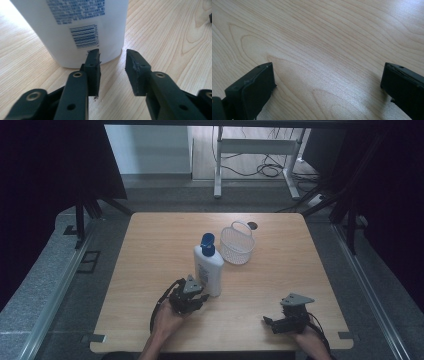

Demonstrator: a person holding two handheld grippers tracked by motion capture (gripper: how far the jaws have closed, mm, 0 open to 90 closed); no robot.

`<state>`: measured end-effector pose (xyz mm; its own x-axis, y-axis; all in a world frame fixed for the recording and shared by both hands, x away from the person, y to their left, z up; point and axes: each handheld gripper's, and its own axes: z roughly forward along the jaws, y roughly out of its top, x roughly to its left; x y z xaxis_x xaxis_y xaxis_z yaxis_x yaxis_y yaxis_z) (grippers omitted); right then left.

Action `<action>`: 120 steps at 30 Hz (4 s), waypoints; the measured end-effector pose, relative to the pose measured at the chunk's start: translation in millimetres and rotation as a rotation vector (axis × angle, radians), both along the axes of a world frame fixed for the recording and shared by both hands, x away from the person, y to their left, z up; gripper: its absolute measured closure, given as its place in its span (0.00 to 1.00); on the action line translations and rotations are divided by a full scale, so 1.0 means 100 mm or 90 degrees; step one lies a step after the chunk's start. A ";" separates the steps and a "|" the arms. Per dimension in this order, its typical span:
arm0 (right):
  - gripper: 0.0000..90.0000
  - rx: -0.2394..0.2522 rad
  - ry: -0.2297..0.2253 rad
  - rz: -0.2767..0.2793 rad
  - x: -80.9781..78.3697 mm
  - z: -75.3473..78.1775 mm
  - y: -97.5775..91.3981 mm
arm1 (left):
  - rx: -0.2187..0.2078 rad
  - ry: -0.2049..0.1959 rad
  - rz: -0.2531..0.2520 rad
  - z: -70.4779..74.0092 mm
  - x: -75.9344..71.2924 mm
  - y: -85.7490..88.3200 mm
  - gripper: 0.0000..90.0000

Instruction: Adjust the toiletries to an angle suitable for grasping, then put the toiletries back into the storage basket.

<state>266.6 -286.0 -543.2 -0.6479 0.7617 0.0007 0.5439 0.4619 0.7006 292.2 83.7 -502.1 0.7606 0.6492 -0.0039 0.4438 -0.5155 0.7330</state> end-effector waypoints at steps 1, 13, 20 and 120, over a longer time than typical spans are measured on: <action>0.00 -0.001 0.000 0.000 0.00 0.00 0.00 | -0.002 0.000 0.002 0.01 -0.01 0.01 0.68; 0.00 -0.001 -0.001 0.002 0.00 0.00 0.00 | -0.018 -0.001 0.025 0.06 -0.10 0.15 0.53; 0.00 -0.001 -0.001 0.002 0.00 0.00 0.00 | -0.023 -0.001 0.039 0.07 -0.16 0.23 0.44; 0.00 0.005 -0.039 0.085 -0.07 0.15 0.09 | 0.017 0.039 0.067 -0.42 -0.39 0.70 0.13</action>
